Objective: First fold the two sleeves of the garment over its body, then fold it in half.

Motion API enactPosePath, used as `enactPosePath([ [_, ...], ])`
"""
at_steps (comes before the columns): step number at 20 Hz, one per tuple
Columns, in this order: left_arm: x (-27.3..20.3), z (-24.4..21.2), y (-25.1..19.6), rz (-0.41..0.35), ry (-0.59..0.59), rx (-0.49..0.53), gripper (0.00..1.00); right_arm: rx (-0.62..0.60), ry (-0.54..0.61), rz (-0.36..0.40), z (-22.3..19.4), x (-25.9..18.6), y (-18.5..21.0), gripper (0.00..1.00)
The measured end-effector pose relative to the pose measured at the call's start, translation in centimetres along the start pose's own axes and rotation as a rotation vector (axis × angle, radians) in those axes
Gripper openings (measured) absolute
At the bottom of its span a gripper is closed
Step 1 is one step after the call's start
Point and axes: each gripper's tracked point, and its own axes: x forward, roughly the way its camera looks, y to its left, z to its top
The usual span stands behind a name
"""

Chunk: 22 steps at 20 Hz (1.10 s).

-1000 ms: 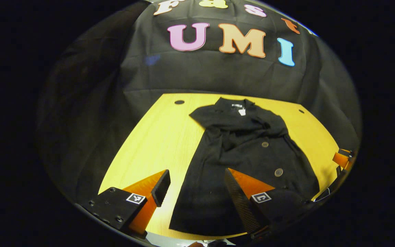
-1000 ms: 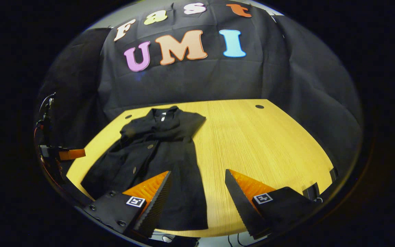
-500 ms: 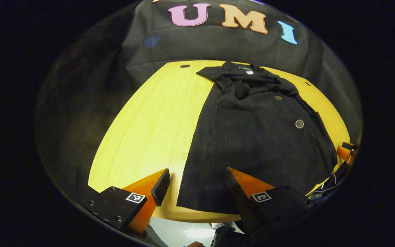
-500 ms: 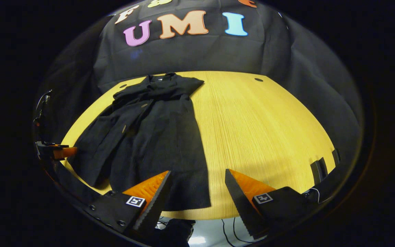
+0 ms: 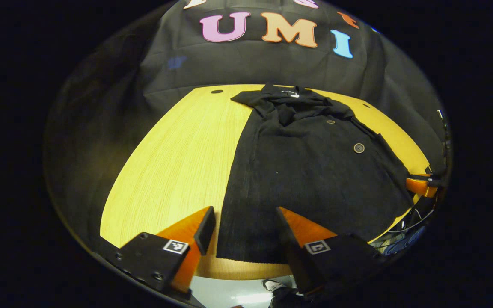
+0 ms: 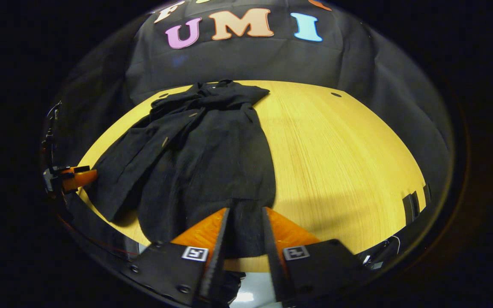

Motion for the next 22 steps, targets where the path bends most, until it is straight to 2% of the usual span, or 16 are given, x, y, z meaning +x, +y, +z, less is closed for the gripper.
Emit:
enactPosePath([
  [2, 0.4, 0.1, -0.7, -0.03, -0.006, 0.001, 0.56, -0.014, -0.018, -0.014, 0.0, -0.2, 0.4, 0.19],
  [3, 0.0, 0.1, -1.1, -0.042, -0.005, -0.023, 0.43, -0.021, -0.01, -0.017, -0.1, -0.1, 0.5, 0.12],
  [5, 0.3, 0.3, -1.6, -0.053, -0.002, -0.091, 0.17, -0.013, 0.019, -0.036, -0.1, -0.2, 0.5, 0.07],
  [7, 0.4, 0.4, -1.6, -0.053, -0.009, -0.151, 0.02, -0.012, 0.032, -0.024, 0.0, -0.2, 0.6, 0.06],
  [8, 0.2, 0.3, -1.6, -0.056, -0.008, -0.17, 0.0, -0.021, 0.027, -0.01, 0.2, -0.3, 0.6, 0.04],
  [11, 0.2, 0.4, -1.7, -0.052, 0.008, -0.246, 0.0, -0.012, 0.036, 0.042, 0.2, -0.2, 0.4, 0.03],
  [15, 0.1, 0.3, -2.0, -0.043, 0.068, -0.269, 0.0, 0.078, 0.05, 0.11, 0.2, -0.2, 0.2, 0.04],
  [19, 0.0, 0.8, -1.9, -0.004, 0.1, -0.297, 0.0, 0.092, 0.003, 0.162, 1.5, -1.1, 0.0, 0.03],
  [22, -0.8, 2.7, -2.6, -0.016, 0.07, -0.332, 0.0, 0.099, -0.035, 0.2, 3.8, -2.2, 0.0, 0.03],
])
